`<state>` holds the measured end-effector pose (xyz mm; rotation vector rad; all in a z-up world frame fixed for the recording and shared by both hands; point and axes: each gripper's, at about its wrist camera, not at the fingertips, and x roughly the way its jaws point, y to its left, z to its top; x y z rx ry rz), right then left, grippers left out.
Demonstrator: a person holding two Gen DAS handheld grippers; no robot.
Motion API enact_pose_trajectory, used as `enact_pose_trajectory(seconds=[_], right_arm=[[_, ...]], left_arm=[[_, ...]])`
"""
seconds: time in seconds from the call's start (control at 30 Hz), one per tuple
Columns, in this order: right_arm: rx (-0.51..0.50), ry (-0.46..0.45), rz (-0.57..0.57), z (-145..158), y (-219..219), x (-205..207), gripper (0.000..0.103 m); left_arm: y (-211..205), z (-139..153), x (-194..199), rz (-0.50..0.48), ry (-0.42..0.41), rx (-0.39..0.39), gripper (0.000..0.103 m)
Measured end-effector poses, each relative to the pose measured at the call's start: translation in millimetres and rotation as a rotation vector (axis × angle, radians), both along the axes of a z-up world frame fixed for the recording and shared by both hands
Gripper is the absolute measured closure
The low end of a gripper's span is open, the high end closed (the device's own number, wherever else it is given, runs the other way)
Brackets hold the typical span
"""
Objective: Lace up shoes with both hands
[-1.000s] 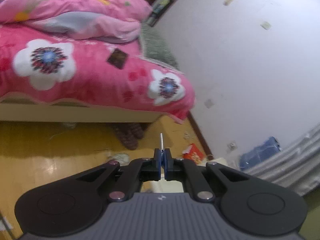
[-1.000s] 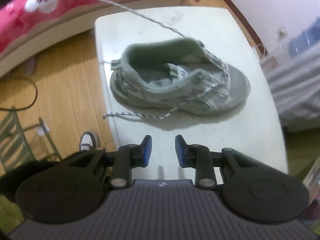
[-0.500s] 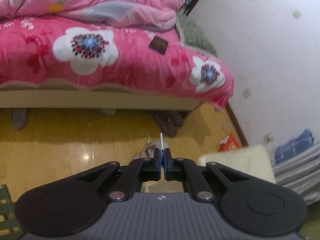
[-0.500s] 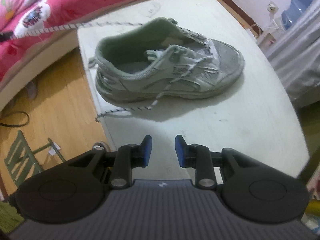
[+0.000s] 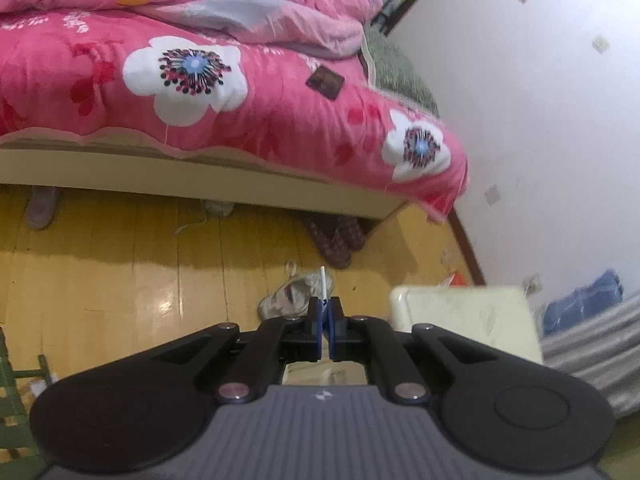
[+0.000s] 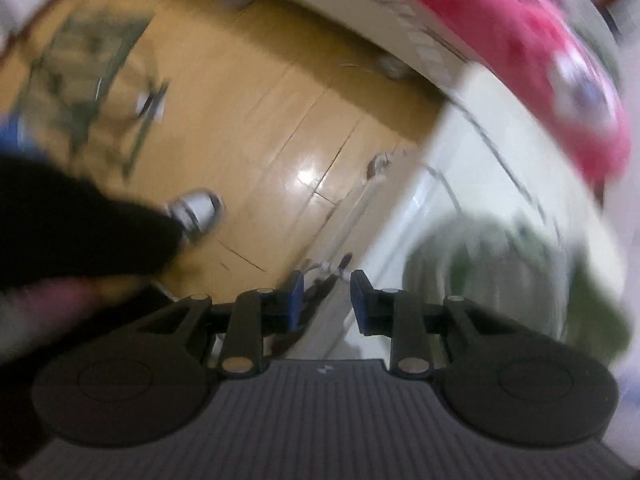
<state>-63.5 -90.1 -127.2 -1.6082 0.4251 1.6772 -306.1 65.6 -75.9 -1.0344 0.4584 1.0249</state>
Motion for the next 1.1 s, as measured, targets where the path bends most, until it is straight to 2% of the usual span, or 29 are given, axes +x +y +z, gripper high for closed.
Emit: enact_pose_trajectory(seconds=[0.07, 0.2, 0.3, 0.4, 0.43, 0.47, 0.5, 0.6, 0.7, 0.9, 1.0, 1.1], right_arm=[[-0.024, -0.08, 0.145, -14.4, 3.7, -13.5, 0.077], [-0.12, -0.228, 0.339, -42.4, 8.5, -34.0, 0.075], [-0.188, -0.315, 0.42, -60.0, 11.9, -41.7, 0.074], [-0.252, -0.358, 0.444, -71.3, 11.6, -45.2, 0.076], [-0.267, -0.36, 0.442, -72.4, 11.7, -45.4, 0.079], [-0.276, -0.346, 0.421, -70.5, 13.7, -45.5, 0.097], [-0.276, -0.321, 0.39, -65.5, 16.3, -45.4, 0.101], [-0.245, -0.174, 0.204, -31.5, 30.6, -35.9, 0.101], [-0.203, 0.051, -0.072, 25.5, 47.0, -12.7, 0.101], [0.025, 0.344, -0.523, 152.1, 33.4, 50.0, 0.101], [0.167, 0.45, -0.68, 204.0, 7.9, 82.6, 0.101], [0.308, 0.546, -0.828, 243.7, -24.9, 115.8, 0.101]], left_arm=[[0.2, 1.4, -1.3, 0.019, -0.02, 0.006, 0.1], [-1.6, 2.7, -4.5, 0.045, -0.045, 0.012, 0.1], [-4.5, 2.4, -6.7, 0.057, -0.059, 0.008, 0.1], [-8.3, 2.3, -9.2, 0.065, -0.072, -0.003, 0.1], [-9.4, 3.3, -10.1, 0.064, -0.075, -0.004, 0.1], [-10.4, 4.4, -11.0, 0.062, -0.077, -0.004, 0.1], [-11.5, 6.3, -11.7, 0.061, -0.076, -0.003, 0.1], [-11.6, 17.3, -13.6, 0.059, -0.073, -0.004, 0.1], [-10.1, 38.4, -11.3, 0.046, -0.07, 0.014, 0.1], [-9.9, 108.0, 13.5, -0.079, -0.06, 0.105, 0.1], [-14.6, 145.7, 34.6, -0.176, -0.068, 0.136, 0.1], [-20.8, 180.8, 57.3, -0.268, -0.089, 0.141, 0.1]])
